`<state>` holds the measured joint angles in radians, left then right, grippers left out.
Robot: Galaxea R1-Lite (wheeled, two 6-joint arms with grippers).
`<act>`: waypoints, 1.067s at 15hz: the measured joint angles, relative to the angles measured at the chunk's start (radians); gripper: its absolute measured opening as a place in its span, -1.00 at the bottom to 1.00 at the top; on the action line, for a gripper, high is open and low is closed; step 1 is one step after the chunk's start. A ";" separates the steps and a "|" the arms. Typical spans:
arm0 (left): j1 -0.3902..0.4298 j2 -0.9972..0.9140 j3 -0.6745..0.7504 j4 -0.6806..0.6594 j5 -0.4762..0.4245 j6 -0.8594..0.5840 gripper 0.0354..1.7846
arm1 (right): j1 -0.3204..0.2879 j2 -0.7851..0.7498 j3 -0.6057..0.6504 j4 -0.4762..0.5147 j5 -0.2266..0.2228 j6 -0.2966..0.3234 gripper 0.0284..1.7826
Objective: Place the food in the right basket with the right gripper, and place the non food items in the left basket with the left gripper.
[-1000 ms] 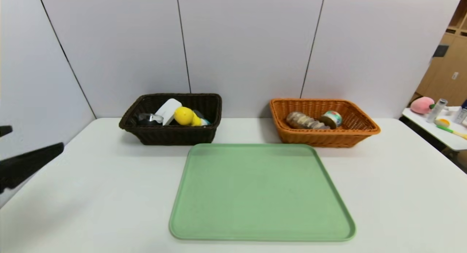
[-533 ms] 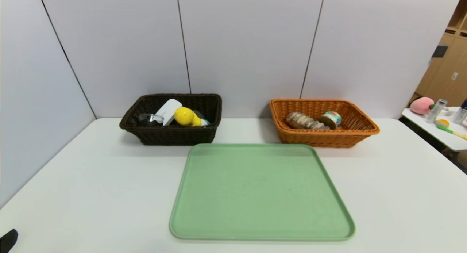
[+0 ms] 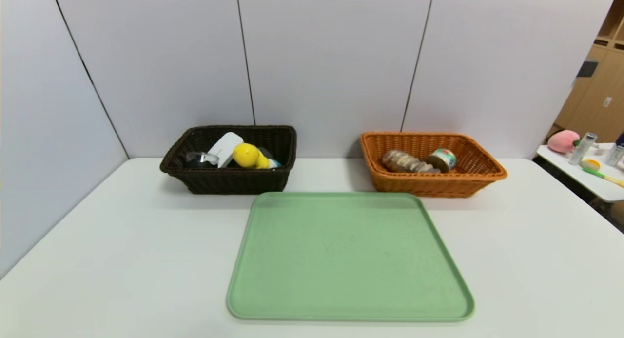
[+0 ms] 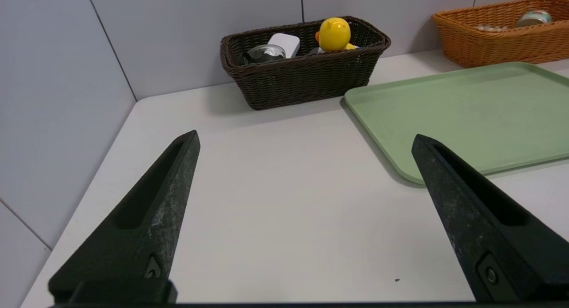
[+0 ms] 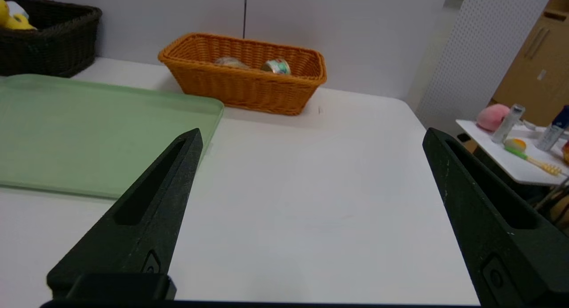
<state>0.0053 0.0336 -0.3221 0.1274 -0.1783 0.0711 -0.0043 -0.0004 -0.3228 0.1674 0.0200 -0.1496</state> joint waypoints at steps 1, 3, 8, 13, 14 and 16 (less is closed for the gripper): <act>-0.001 -0.013 0.014 -0.012 0.009 0.001 0.89 | 0.000 0.000 0.064 -0.118 0.013 -0.009 0.92; -0.002 -0.027 0.042 -0.050 0.024 0.004 0.89 | 0.000 0.000 0.166 -0.318 0.036 -0.016 0.92; -0.003 -0.034 0.199 -0.130 0.092 0.009 0.89 | 0.000 0.000 0.301 -0.403 0.044 -0.023 0.92; -0.003 -0.035 0.313 -0.122 0.137 0.056 0.89 | 0.000 0.000 0.322 -0.177 0.033 -0.027 0.92; -0.003 -0.035 0.317 -0.117 0.143 0.040 0.89 | 0.000 0.000 0.322 -0.162 0.031 -0.024 0.92; -0.003 -0.034 0.319 -0.116 0.158 -0.027 0.89 | 0.000 0.000 0.321 -0.161 0.029 -0.007 0.92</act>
<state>0.0023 -0.0009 -0.0028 0.0115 -0.0200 0.0443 -0.0047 -0.0009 -0.0013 0.0062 0.0494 -0.1568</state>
